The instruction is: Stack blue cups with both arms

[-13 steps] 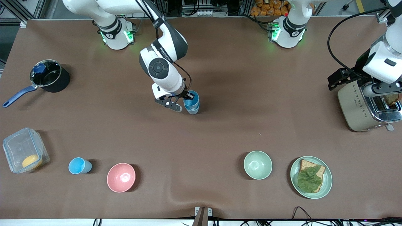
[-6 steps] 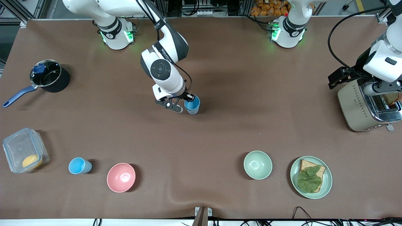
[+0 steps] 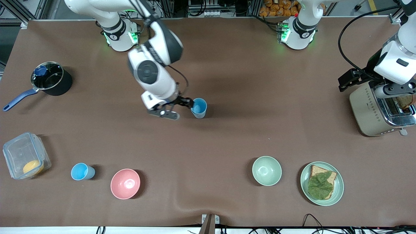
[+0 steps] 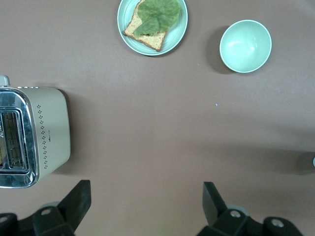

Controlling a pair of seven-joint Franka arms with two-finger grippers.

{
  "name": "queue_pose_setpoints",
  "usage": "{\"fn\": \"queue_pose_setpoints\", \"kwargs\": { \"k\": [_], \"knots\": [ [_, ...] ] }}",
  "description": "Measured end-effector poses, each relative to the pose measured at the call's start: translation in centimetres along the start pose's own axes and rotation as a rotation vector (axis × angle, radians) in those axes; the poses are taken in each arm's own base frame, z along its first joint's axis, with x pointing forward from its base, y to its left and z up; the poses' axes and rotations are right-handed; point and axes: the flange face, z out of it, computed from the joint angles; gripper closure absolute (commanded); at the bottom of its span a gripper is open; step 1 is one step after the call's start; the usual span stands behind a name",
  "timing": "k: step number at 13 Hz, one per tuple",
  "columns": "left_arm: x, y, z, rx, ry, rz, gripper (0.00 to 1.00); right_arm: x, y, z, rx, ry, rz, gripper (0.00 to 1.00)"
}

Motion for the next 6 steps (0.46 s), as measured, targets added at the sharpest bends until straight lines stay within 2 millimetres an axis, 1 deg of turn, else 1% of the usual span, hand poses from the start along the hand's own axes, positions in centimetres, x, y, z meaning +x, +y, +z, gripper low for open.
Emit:
{"fn": "queue_pose_setpoints", "kwargs": {
  "k": [3, 6],
  "knots": [
    [-0.6, 0.1, -0.6, 0.002, -0.002, 0.002, 0.0, 3.0, 7.7, -5.4, -0.006, -0.048, -0.154, 0.0],
    [-0.8, 0.1, -1.0, 0.001, 0.004, 0.003, 0.0, 5.3, 15.6, -10.1, -0.034, -0.041, -0.251, 0.0]
  ]
}}
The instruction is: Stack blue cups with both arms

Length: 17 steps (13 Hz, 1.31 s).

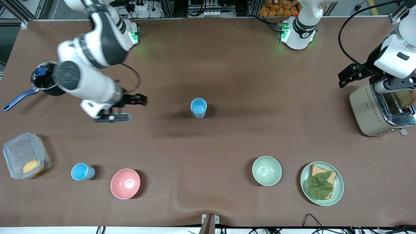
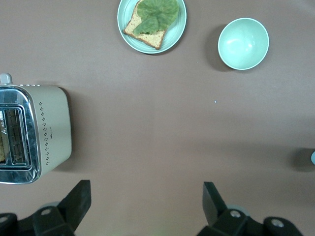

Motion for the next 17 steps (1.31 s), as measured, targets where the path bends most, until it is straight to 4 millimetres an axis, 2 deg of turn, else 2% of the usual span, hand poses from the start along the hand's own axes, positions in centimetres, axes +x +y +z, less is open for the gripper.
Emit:
{"fn": "queue_pose_setpoints", "kwargs": {
  "k": [3, 4, 5, 8, 10, 13, 17],
  "knots": [
    [0.0, -0.1, 0.0, 0.0, -0.001, -0.002, 0.0, -0.9, 8.3, -4.3, 0.017, 0.038, -0.045, 0.0],
    [0.0, -0.1, 0.0, 0.0, -0.002, -0.001, 0.0, -1.5, 10.3, -5.9, 0.0, 0.058, -0.049, 0.0],
    [0.0, 0.0, 0.0, 0.0, -0.002, 0.0, 0.0, -2.3, 11.4, -7.3, -0.044, 0.077, -0.057, 0.0],
    [0.0, 0.1, 0.0, 0.0, -0.002, 0.001, 0.0, -5.0, 12.2, -11.3, -0.138, 0.122, -0.068, 0.0],
    [0.0, 0.1, 0.0, 0.0, -0.002, 0.001, 0.0, -6.7, 14.0, -13.3, -0.136, 0.14, -0.032, 0.0],
    [0.0, 0.1, 0.0, 0.0, -0.002, 0.001, 0.0, -7.7, 16.4, -15.6, -0.131, 0.166, 0.017, 0.0],
    [-0.1, -0.2, -0.5, 0.001, -0.002, -0.002, 0.0, -8.8, 17.0, -18.3, -0.123, 0.15, 0.039, 0.0]
  ]
}}
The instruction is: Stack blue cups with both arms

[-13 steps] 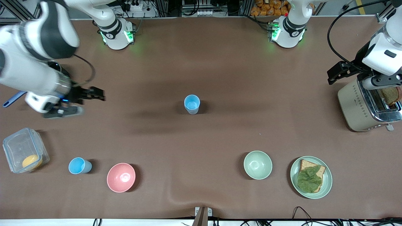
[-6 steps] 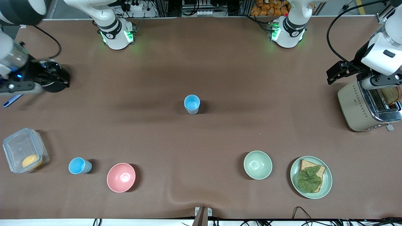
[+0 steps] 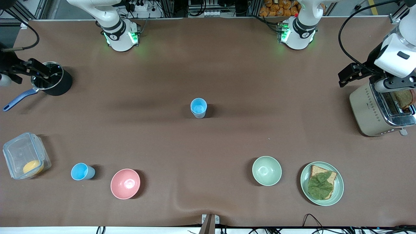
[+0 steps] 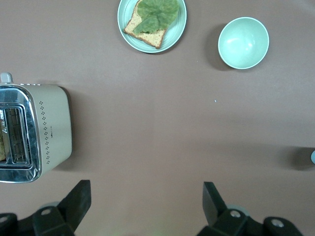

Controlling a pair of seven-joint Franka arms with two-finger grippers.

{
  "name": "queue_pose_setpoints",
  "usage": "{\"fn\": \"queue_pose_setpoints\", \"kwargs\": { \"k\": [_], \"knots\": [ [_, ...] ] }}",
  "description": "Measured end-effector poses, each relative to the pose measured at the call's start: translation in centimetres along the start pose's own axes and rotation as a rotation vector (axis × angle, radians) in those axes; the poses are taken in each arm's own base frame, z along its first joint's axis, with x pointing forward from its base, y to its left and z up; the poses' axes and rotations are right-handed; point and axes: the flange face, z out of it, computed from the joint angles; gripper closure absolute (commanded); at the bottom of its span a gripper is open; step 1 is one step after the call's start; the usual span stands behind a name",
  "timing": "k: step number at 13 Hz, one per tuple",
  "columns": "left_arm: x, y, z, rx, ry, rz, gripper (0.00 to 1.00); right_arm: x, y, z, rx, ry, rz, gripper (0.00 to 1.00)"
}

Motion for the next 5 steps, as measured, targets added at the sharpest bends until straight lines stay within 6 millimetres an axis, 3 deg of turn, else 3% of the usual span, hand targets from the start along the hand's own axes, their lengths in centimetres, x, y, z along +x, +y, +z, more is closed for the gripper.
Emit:
{"fn": "queue_pose_setpoints", "kwargs": {
  "k": [5],
  "knots": [
    [-0.2, -0.6, -0.9, -0.012, -0.003, -0.011, 0.0, 0.8, -2.3, 0.0, -0.009, -0.014, -0.036, 0.0]
  ]
}}
